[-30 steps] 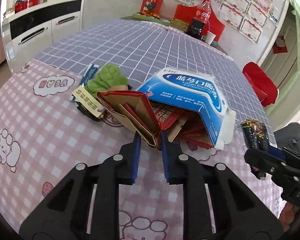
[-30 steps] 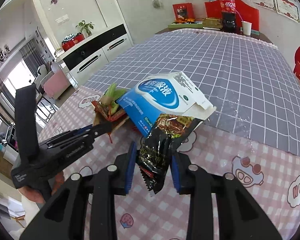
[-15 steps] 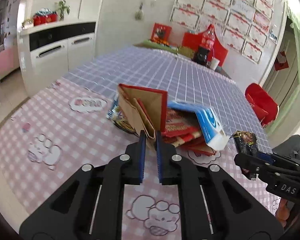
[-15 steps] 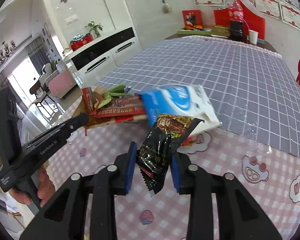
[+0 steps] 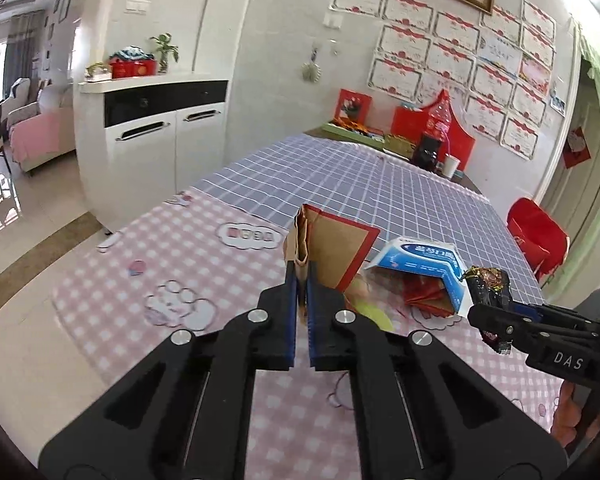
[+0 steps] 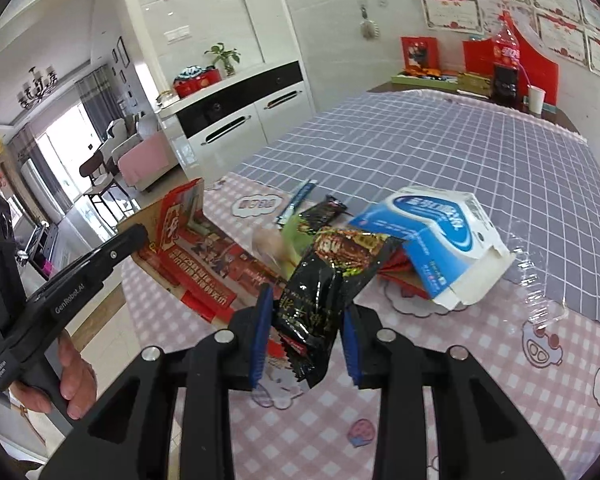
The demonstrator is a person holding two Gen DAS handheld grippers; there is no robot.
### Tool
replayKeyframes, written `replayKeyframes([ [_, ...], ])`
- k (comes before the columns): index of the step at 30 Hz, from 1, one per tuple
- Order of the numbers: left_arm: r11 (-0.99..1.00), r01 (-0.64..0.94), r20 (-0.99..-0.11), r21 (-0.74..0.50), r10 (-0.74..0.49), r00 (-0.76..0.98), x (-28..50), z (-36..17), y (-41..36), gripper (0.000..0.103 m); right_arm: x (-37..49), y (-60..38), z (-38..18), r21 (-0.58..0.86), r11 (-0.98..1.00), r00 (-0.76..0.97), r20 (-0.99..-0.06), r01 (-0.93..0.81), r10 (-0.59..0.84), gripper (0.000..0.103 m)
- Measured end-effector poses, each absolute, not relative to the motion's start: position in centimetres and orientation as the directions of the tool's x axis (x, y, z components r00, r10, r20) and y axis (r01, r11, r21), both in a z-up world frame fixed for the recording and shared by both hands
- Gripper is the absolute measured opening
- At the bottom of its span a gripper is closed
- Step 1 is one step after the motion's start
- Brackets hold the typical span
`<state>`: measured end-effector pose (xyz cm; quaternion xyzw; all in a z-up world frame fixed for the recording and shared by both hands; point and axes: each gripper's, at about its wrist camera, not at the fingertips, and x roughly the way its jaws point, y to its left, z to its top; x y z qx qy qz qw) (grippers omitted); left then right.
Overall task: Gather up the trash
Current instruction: 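Carry the paper bag and black wrapper over the blue wastebasket, then open both grippers to drop the bag and wrapper into the wastebasket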
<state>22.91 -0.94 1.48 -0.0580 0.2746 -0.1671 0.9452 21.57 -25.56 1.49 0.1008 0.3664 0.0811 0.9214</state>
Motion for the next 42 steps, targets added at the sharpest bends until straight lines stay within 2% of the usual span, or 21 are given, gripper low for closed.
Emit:
replayKeyframes([
  [7, 0.958, 0.211, -0.462, -0.195, -0.28, 0.842, 20.8, 2.5, 3.6, 0.004, 21.4, -22.5, 2.8, 0.243, 0.959, 0.724, -0.635, -0.145, 0.27, 0.031],
  [14, 0.977, 0.098, -0.457, -0.19, -0.177, 0.871, 18.6, 2.5, 8.9, 0.004, 22.2, -15.6, 3.1, 0.242, 0.927, 0.678, -0.633, -0.287, 0.374, 0.031],
  [26, 0.969, -0.217, -0.452, -0.117, 0.142, 0.881, 13.6, 2.2, 21.1, 0.004, 23.2, -0.7, 1.1, 0.265, 0.8, 0.498, -0.666, -0.538, 0.555, 0.031],
  [34, 0.933, -0.352, -0.561, -0.081, 0.249, 0.789, 12.6, -2.2, 27.4, 0.004, 22.6, 7.2, -2.0, 0.26, 0.731, 0.377, -0.721, -0.631, 0.582, 0.031],
  [40, 0.934, -0.353, -0.665, -0.065, 0.223, 0.712, 13.5, -7.4, 28.7, 0.005, 22.7, 9.8, -5.4, 0.242, 0.731, 0.331, -0.77, -0.638, 0.545, 0.031],
  [41, 0.937, -0.345, -0.676, -0.056, 0.219, 0.704, 13.9, -8.0, 28.4, 0.007, 22.8, 10.0, -6.0, 0.244, 0.736, 0.323, -0.78, -0.632, 0.536, 0.031],
  [42, 0.941, -0.337, -0.693, -0.043, 0.215, 0.688, 14.3, -8.9, 28.4, 0.017, 23.0, 10.1, -6.5, 0.244, 0.74, 0.319, -0.786, -0.627, 0.53, 0.031],
])
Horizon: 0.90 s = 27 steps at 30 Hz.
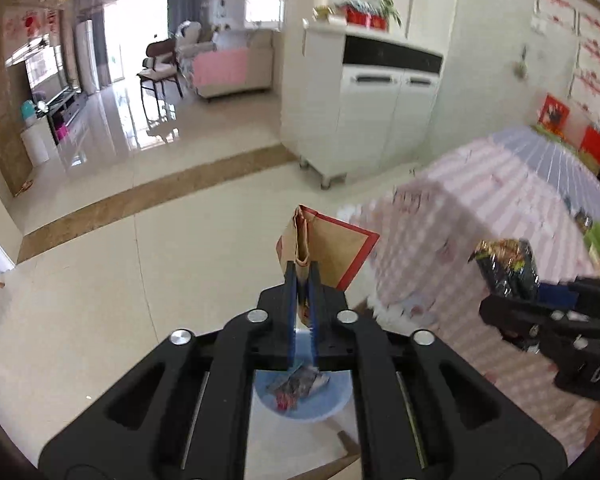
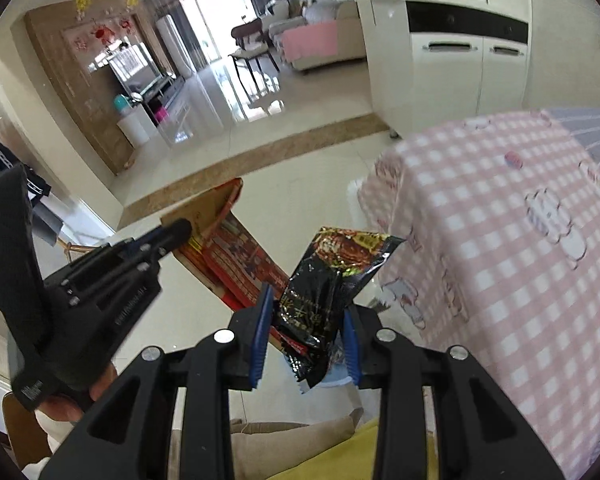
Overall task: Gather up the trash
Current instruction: 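Open both grippers to drop the bag and wrapper into the wastebasket, then move both tools back to the trash pile on the table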
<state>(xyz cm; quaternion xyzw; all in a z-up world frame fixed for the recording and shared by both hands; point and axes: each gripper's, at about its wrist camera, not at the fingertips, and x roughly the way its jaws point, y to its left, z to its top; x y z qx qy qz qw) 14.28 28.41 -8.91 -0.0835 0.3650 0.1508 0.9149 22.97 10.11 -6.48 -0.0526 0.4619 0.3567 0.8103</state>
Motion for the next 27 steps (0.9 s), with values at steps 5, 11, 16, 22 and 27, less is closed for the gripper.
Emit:
replayKeyframes([
  [5, 0.932, -0.362, -0.719, 0.024, 0.268, 0.641, 14.7, -11.3, 28.4, 0.058, 23.6, 10.2, -7.9, 0.243, 0.755, 0.308, -0.804, -0.609, 0.508, 0.031],
  [11, 0.922, -0.387, -0.744, 0.005, 0.262, 0.614, 13.8, -12.5, 29.5, 0.058, 24.0, 11.1, -9.2, 0.223, 0.769, 0.305, -0.824, -0.599, 0.477, 0.031],
  [16, 0.909, -0.417, -0.754, -0.016, 0.263, 0.602, 12.6, -12.7, 30.4, 0.064, 23.7, 13.1, -10.2, 0.245, 0.743, 0.25, -0.838, -0.623, 0.486, 0.04],
  [22, 0.897, -0.441, -0.754, -0.016, 0.279, 0.594, 10.8, -12.3, 30.9, 0.07, 23.0, 14.7, -9.7, 0.198, 0.727, 0.295, -0.82, -0.658, 0.491, 0.074],
  [27, 0.885, -0.463, -0.763, -0.044, 0.269, 0.587, 10.2, -12.5, 31.4, 0.07, 23.2, 14.3, -10.2, 0.19, 0.731, 0.295, -0.827, -0.655, 0.478, 0.074],
])
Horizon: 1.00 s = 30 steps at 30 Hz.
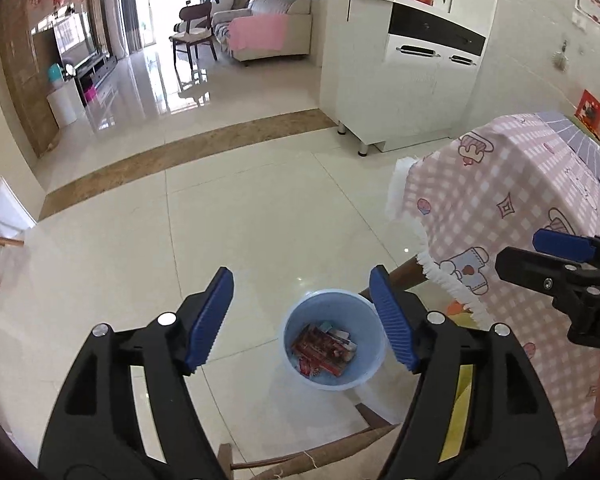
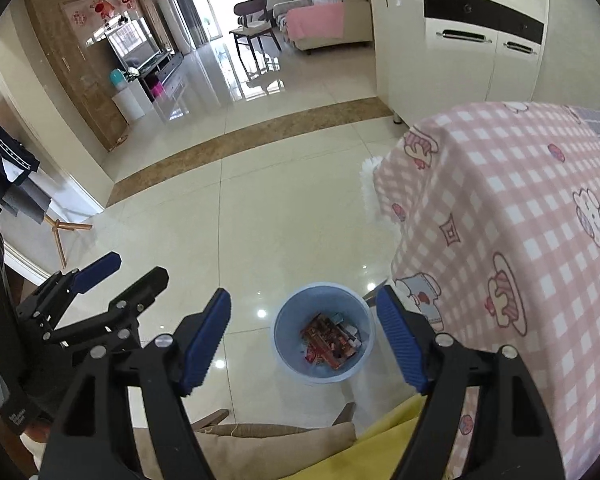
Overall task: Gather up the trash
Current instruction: 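Move both tools back to the trash pile on the table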
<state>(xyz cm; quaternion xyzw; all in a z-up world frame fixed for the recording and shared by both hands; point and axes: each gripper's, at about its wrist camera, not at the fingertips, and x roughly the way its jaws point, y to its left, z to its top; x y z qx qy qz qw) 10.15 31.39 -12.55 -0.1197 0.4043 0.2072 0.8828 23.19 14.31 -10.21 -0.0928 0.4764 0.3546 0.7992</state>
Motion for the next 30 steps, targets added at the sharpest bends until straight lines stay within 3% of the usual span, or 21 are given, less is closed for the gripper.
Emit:
replayKeyframes([
  [11, 0.909, -0.412, -0.736, -0.06, 0.239, 0.633, 11.3, -10.8, 28.4, 0.076, 23.0, 10.1, -8.6, 0.209, 0.743, 0.318, -0.806, -0.635, 0.499, 0.074],
  [20, 0.964, -0.255, -0.67, -0.077, 0.139, 0.729, 13.6, -6.9, 22.6, 0.082, 21.9, 3.7, -5.4, 0.179, 0.799, 0.443, -0.753, -0.574, 0.487, 0.074],
  [25, 0.988, -0.114, -0.653, -0.1, 0.021, 0.757, 16.1, -5.6, 17.6, 0.085, 22.4, -1.6, -4.8, 0.133, 0.874, 0.539, -0.741, -0.468, 0.401, 0.08],
  [30, 0.994, -0.018, -0.645, -0.111, -0.058, 0.762, 18.3, -5.2, 13.3, 0.087, 24.5, -8.0, -5.0, 0.043, 0.952, 0.611, -0.758, -0.302, 0.228, 0.084],
])
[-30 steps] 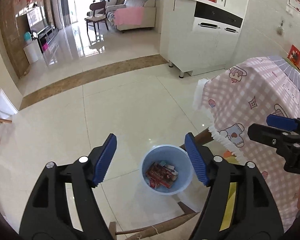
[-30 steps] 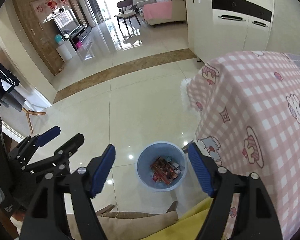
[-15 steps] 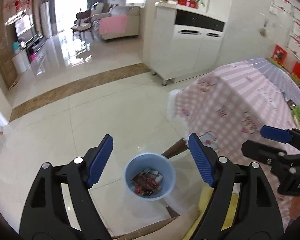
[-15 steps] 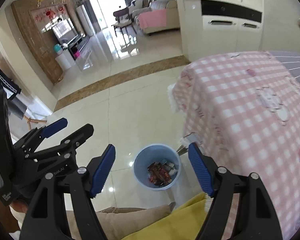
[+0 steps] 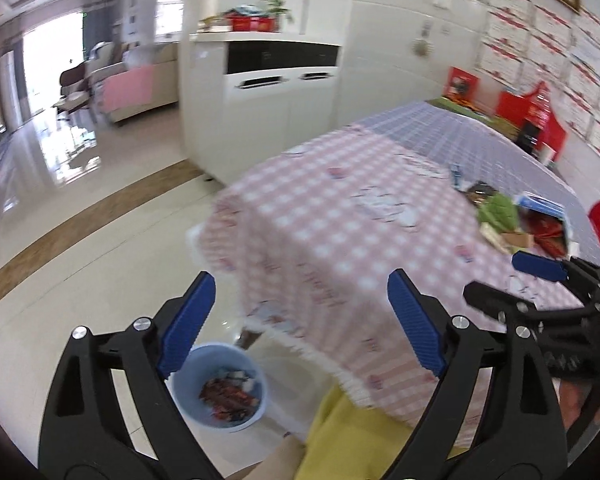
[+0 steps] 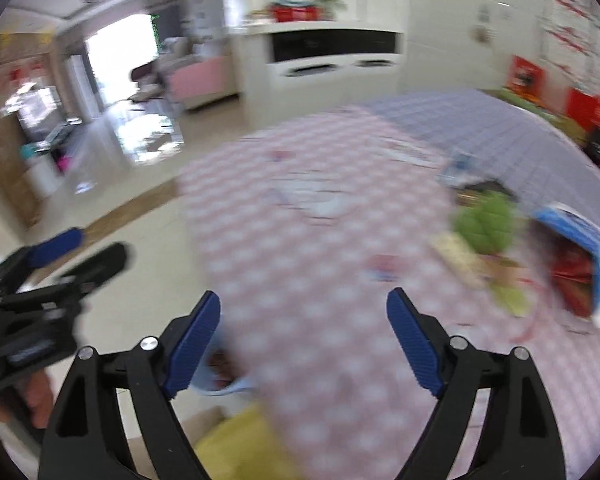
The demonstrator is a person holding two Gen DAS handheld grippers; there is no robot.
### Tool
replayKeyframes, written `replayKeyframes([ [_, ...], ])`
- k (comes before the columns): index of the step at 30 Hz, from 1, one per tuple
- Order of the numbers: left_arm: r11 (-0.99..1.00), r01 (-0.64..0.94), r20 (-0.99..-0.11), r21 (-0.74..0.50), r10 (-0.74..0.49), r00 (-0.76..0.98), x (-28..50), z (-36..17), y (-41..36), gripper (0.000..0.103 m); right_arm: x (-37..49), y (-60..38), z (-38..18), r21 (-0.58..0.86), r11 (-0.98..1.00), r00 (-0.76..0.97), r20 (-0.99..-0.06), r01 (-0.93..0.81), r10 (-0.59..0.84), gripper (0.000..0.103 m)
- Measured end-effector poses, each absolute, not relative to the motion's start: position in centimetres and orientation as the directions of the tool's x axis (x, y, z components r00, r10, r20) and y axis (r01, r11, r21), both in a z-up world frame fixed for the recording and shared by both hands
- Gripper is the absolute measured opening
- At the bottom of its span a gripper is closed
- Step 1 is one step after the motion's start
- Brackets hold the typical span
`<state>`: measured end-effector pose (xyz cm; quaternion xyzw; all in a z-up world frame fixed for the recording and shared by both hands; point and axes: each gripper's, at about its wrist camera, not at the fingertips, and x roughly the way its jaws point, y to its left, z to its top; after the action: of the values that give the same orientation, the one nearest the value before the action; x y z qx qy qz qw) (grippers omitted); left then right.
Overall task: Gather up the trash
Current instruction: 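Move both tools back to the trash pile on the table, then grasp the green plush plant with the right gripper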
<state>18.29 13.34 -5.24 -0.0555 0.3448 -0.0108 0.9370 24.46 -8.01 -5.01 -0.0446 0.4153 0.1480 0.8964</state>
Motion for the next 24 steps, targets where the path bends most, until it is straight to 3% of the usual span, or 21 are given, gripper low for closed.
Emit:
replayKeyframes([
  [10, 0.978, 0.094, -0.677, -0.187, -0.197, 0.709, 24.8, -5.3, 8.2, 0.089, 30.3, -18.6, -5.8, 0.045, 0.995, 0.569, -0.818, -0.089, 0.088, 0.087],
  [22, 0.973, 0.113, -0.725, -0.199, -0.224, 0.651, 29.4, -6.4, 4.8, 0.089, 36.0, -20.1, -8.8, 0.051, 0.993, 0.526, -0.845, -0.106, 0.1, 0.085],
  [23, 0.974, 0.114, -0.727, -0.197, -0.222, 0.649, 29.7, -6.4, 4.6, 0.089, 36.6, -20.1, -9.2, 0.063, 0.99, 0.515, -0.848, -0.129, 0.121, 0.07],
  [24, 0.974, 0.115, -0.729, -0.195, -0.222, 0.647, 29.9, -6.3, 4.4, 0.089, 36.9, -20.0, -9.2, 0.043, 0.988, 0.529, -0.84, -0.151, 0.117, 0.038],
])
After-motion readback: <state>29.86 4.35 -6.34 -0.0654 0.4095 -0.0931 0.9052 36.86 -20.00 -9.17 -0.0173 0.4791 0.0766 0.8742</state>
